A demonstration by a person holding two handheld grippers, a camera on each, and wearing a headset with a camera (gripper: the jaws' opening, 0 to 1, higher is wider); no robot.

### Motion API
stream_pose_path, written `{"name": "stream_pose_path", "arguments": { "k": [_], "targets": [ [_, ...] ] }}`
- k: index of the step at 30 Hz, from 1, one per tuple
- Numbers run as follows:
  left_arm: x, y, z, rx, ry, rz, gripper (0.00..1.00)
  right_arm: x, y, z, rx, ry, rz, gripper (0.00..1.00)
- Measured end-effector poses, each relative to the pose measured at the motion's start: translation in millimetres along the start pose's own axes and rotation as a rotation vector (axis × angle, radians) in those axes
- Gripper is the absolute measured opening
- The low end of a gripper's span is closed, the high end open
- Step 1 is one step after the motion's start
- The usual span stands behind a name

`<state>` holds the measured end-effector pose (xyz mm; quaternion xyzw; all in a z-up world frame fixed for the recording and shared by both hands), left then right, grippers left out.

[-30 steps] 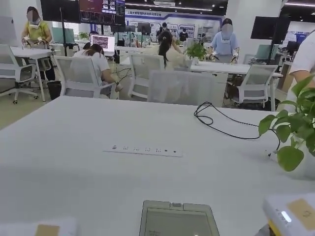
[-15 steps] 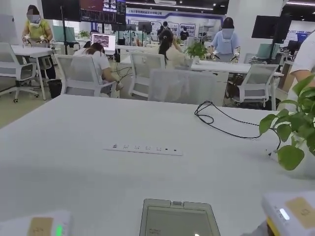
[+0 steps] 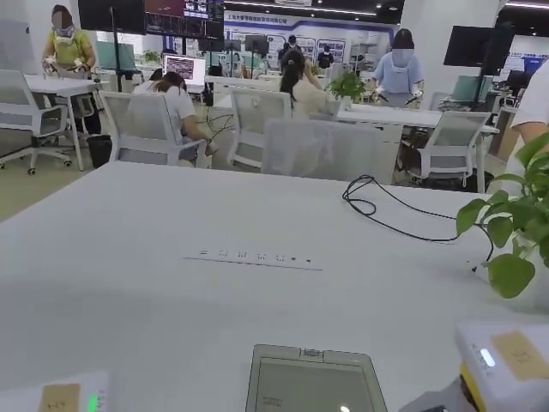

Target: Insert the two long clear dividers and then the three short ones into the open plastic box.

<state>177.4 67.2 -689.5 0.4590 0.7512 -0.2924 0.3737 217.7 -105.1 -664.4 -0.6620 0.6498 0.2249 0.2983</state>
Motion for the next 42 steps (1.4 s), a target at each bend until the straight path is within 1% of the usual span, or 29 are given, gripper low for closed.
{"name": "stream_pose_path", "arguments": {
  "k": [3, 7, 11, 17, 20, 22, 25, 28, 31, 33, 38, 40, 42],
  "targets": [
    [1.8, 0.5, -0.1, -0.021, -0.010, -0.027, 0.16, 0.5, -3.6, 1.2, 0.013, 0.009, 0.011, 0.02],
    [3.6, -0.9, 0.3, -0.030, -0.028, -0.054, 0.25, 2.0, -9.0, 3.9, 0.030, 0.024, 0.043, 0.02],
    [5.9, -2.9, 2.1, -0.037, -0.036, -0.070, 0.29, 3.0, -13.6, 5.7, 0.040, 0.029, 0.069, 0.02],
    [7.5, -3.4, 4.9, -0.069, -0.070, -0.100, 0.39, 5.2, -19.9, 11.1, 0.060, 0.049, 0.088, 0.02],
    [7.2, -3.3, 6.1, -0.081, -0.086, -0.112, 0.43, 6.7, -23.1, 14.2, 0.063, 0.057, 0.117, 0.02],
    [7.5, -2.7, 6.9, -0.093, -0.088, -0.117, 0.47, 7.1, -24.6, 15.8, 0.065, 0.059, 0.119, 0.02],
    [9.3, -1.3, 8.7, -0.116, -0.072, -0.112, 0.52, 8.2, -26.9, 18.6, 0.071, 0.070, 0.129, 0.02],
    [10.4, -0.1, 9.5, -0.127, -0.075, -0.131, 0.57, 9.5, -29.3, 21.4, 0.073, 0.079, 0.134, 0.02],
    [12.4, 1.4, 10.5, -0.145, -0.068, -0.134, 0.60, 10.9, -31.0, 25.0, 0.069, 0.088, 0.134, 0.02],
    [13.6, 2.3, 11.0, -0.151, -0.065, -0.141, 0.64, 12.4, -32.0, 27.5, 0.070, 0.095, 0.133, 0.02],
    [14.2, 3.7, 12.0, -0.167, -0.079, -0.159, 0.70, 13.2, -33.7, 31.7, 0.064, 0.100, 0.139, 0.02],
    [15.0, 4.0, 12.8, -0.165, -0.076, -0.167, 0.74, 13.4, -34.5, 33.9, 0.063, 0.104, 0.140, 0.02],
    [15.4, 4.3, 13.1, -0.167, -0.074, -0.170, 0.75, 13.8, -35.0, 35.3, 0.061, 0.108, 0.141, 0.02]
  ]
}}
Point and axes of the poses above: the centre of the closed fingertips' face, and the gripper's own axes: z roughly forward along the fingers, y roughly to its left, x roughly out of its underside, the point moved 9 cm from there along -z, roughly backward along the fingers, and after that the axes turned 12 degrees about y, right-handed, at the moved point
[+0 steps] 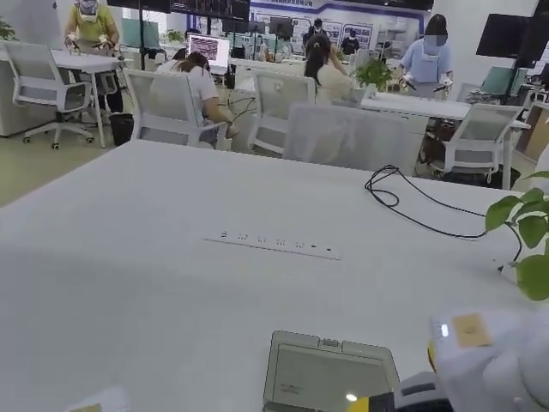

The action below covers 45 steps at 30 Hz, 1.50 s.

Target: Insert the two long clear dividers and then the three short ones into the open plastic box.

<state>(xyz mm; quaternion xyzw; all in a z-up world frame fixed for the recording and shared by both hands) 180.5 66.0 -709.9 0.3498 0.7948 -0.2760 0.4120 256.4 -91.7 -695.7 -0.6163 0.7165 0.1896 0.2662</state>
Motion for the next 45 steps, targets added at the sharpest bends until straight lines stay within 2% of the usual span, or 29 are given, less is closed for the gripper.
{"name": "stream_pose_path", "arguments": {
  "k": [4, 8, 13, 20, 32, 39, 42, 45],
  "targets": [
    [0.3, 0.3, 0.0, -0.002, 0.002, -0.003, 0.81, 0.2, -0.6, 2.1, -0.005, 0.010, -0.002, 0.02],
    [2.2, 1.1, 1.1, -0.011, 0.018, 0.006, 0.82, 1.3, -2.3, 3.2, -0.005, 0.020, 0.001, 0.02],
    [1.5, 2.1, 1.4, -0.013, 0.006, -0.001, 0.83, 2.4, -2.4, 4.3, -0.014, 0.025, 0.009, 0.03],
    [2.4, 2.3, 2.3, -0.017, 0.013, 0.004, 0.84, 1.1, -3.6, 6.4, -0.021, 0.032, 0.011, 0.03],
    [1.8, 3.6, 1.8, -0.029, 0.004, 0.000, 0.84, -7.8, -8.1, 10.8, -0.053, 0.104, 0.008, 0.03],
    [1.5, 4.0, 1.7, -0.039, 0.002, 0.004, 0.85, -16.1, -7.9, 15.7, -0.062, 0.138, -0.024, 0.02],
    [1.2, 4.1, 1.3, -0.042, -0.002, 0.006, 0.85, -18.9, -6.0, 18.7, -0.071, 0.150, -0.074, 0.02],
    [0.7, 4.5, 0.8, -0.044, -0.008, 0.003, 0.86, -21.1, -6.8, 21.4, -0.076, 0.156, -0.073, 0.02]
  ]
}}
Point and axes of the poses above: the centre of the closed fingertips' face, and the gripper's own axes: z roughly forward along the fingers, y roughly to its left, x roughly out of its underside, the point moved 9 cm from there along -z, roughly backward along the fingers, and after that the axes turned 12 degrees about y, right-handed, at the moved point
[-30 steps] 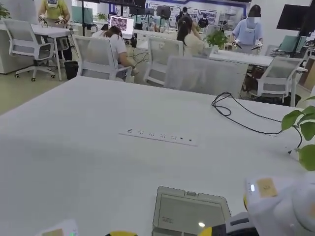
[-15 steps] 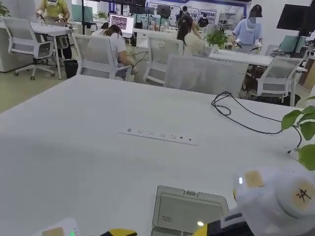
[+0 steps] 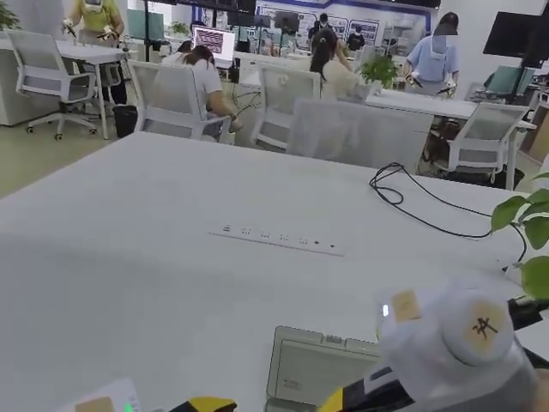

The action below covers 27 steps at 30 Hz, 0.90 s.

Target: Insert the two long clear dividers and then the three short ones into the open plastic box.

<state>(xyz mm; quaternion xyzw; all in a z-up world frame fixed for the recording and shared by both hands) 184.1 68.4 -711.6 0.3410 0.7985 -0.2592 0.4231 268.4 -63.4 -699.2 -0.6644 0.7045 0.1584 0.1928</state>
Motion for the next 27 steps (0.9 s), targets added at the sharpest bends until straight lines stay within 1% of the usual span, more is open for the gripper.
{"name": "stream_pose_path", "arguments": {
  "k": [9, 16, 20, 27],
  "targets": [
    [0.4, -0.3, 1.1, 0.001, 0.007, 0.016, 0.85, -5.2, -0.7, 11.1, -0.029, 0.030, -0.050, 0.02],
    [0.2, 0.1, 0.9, -0.005, 0.005, 0.019, 0.84, -5.5, -0.1, 20.7, -0.033, 0.054, -0.068, 0.02],
    [0.4, -0.5, 1.5, -0.004, 0.011, 0.024, 0.84, -4.6, 0.1, 25.8, -0.035, 0.062, -0.079, 0.02],
    [0.1, -0.6, 1.6, -0.003, 0.003, 0.032, 0.84, -2.3, -0.3, 33.8, -0.042, 0.075, -0.068, 0.02]
  ]
}}
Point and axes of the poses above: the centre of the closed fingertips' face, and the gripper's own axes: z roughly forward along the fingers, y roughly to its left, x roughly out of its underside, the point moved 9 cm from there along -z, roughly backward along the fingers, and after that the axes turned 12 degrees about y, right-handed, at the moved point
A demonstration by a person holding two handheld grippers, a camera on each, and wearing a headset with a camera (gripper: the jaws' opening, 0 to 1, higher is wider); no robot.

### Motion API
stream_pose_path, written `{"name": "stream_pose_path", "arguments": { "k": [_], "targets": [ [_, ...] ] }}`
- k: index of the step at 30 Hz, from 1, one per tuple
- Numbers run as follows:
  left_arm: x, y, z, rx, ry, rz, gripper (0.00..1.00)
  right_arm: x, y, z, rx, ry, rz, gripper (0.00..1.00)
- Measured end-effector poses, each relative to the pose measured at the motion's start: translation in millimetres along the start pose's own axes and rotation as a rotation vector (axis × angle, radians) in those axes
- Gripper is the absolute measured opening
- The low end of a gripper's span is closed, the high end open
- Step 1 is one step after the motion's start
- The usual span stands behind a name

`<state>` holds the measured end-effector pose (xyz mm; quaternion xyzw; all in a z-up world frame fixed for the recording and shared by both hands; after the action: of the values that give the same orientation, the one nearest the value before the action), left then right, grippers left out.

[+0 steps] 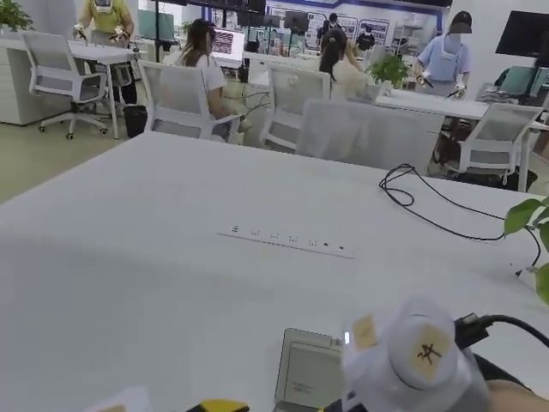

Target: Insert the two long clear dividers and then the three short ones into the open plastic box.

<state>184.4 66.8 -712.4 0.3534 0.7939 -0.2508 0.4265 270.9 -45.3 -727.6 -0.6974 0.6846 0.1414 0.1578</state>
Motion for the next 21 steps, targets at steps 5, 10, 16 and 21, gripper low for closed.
{"name": "stream_pose_path", "arguments": {
  "k": [5, 10, 16, 21],
  "targets": [
    [-0.2, 0.2, -0.2, -0.001, -0.003, -0.002, 0.84, 0.0, -0.2, 5.5, -0.005, 0.018, -0.005, 0.02],
    [0.0, -0.1, -0.1, 0.000, -0.003, 0.002, 0.85, -1.4, 0.8, 11.3, 0.001, 0.053, -0.016, 0.02],
    [-0.1, -1.0, 0.3, 0.003, 0.002, 0.008, 0.85, -4.2, -1.0, 19.6, -0.009, 0.125, -0.022, 0.02],
    [-0.5, -0.9, 0.1, -0.004, 0.001, 0.009, 0.86, -6.9, -2.0, 24.7, -0.025, 0.177, -0.040, 0.02]
  ]
}}
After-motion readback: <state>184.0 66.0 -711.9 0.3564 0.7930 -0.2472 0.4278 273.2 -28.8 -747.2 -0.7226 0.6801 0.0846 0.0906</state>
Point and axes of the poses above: the centre of the closed fingertips' face, and the gripper's own axes: z roughly forward along the fingers, y roughly to its left, x roughly out of its underside, the point moved 9 cm from there along -z, roughly backward along the fingers, and after that the axes turned 12 degrees about y, right-handed, at the moved point
